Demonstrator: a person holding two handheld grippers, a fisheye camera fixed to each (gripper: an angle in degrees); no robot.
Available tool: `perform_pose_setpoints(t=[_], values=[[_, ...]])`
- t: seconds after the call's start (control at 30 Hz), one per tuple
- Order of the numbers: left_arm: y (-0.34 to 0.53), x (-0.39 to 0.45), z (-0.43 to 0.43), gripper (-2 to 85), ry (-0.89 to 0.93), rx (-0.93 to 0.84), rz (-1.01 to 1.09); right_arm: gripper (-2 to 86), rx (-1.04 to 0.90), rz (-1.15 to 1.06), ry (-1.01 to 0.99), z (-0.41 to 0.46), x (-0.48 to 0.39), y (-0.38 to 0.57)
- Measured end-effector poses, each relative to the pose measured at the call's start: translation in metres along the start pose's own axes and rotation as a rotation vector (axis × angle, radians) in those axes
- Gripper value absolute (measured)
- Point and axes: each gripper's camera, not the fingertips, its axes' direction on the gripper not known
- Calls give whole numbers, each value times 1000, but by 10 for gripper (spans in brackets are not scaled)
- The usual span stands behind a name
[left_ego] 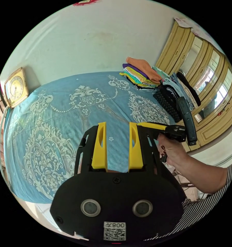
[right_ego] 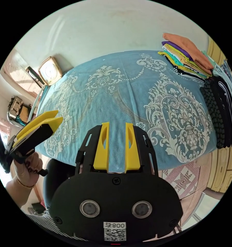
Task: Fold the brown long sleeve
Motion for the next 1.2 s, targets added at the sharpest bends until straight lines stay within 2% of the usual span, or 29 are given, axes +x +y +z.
perform_pose_setpoints(t=[0.4,0.9,1.2], values=[[-143,-32,130,147,346,-158,67,81,-29,124,-50,46,150,-135],[-352,68,179,63,560,-203,244,16,100,234,22,-75,332,-280],[-441,118,220,95,565,-237,332,86,249,340,197,-118,451,-378]])
